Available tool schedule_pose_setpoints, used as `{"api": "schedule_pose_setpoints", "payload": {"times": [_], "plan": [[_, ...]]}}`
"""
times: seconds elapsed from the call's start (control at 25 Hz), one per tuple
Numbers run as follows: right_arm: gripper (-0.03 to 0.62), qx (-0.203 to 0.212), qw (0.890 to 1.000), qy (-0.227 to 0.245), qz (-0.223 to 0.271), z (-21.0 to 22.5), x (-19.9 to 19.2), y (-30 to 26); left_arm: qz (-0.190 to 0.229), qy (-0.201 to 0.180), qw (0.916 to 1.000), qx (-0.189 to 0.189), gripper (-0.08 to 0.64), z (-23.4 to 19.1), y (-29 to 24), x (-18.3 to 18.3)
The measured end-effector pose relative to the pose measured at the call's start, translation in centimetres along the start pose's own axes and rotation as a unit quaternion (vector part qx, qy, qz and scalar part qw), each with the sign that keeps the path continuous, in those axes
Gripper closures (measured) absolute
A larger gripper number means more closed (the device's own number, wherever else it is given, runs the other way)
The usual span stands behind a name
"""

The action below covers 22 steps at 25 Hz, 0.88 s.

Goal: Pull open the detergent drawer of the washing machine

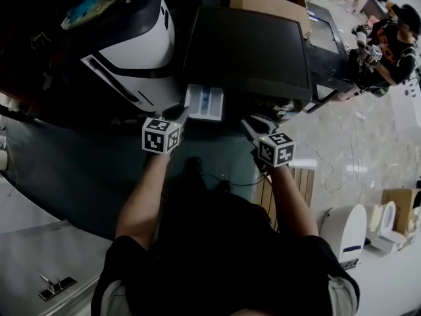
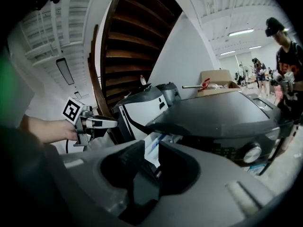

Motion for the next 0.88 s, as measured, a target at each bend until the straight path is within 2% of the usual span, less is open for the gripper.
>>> {"api": "schedule_pose_setpoints", "payload": {"times": [0.16,0.4,0.52,0.68,0.88], "plan": [[0.512,0.006,0.999,0.015,0.039,-1.2,2.5,0.9,0.024,-0.013,0.9996,-0.009,0.476,1.1,1.8,1.8],[0.569,0.021,0.996,0.064,0.062,-4.0,6.0,1.5,0.058,-0.016,0.9980,-0.017,0.492,0.9,3.4,4.9],[0.588,0.016,0.994,0.079,0.074,-5.3,7.9,1.4,0.070,-0.022,0.9969,-0.028,0.497,0.4,4.2,6.3],[0.589,0.013,0.991,0.085,0.104,-7.1,10.1,0.3,0.092,-0.033,0.9944,-0.040,0.502,-1.1,5.8,8.2],[0.589,0.010,0.988,0.096,0.122,-10.0,11.9,-2.5,0.118,-0.045,0.9913,-0.038,0.509,-5.0,7.8,9.7]]}}
Point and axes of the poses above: the fingertips, and each gripper's own axes: y backward along the fingers, z to its right, x out of its top, the point moved 8 cm from there along y, backward along the fingers, and after that the axes turned 11 degrees about x, right-handed, at the moved point
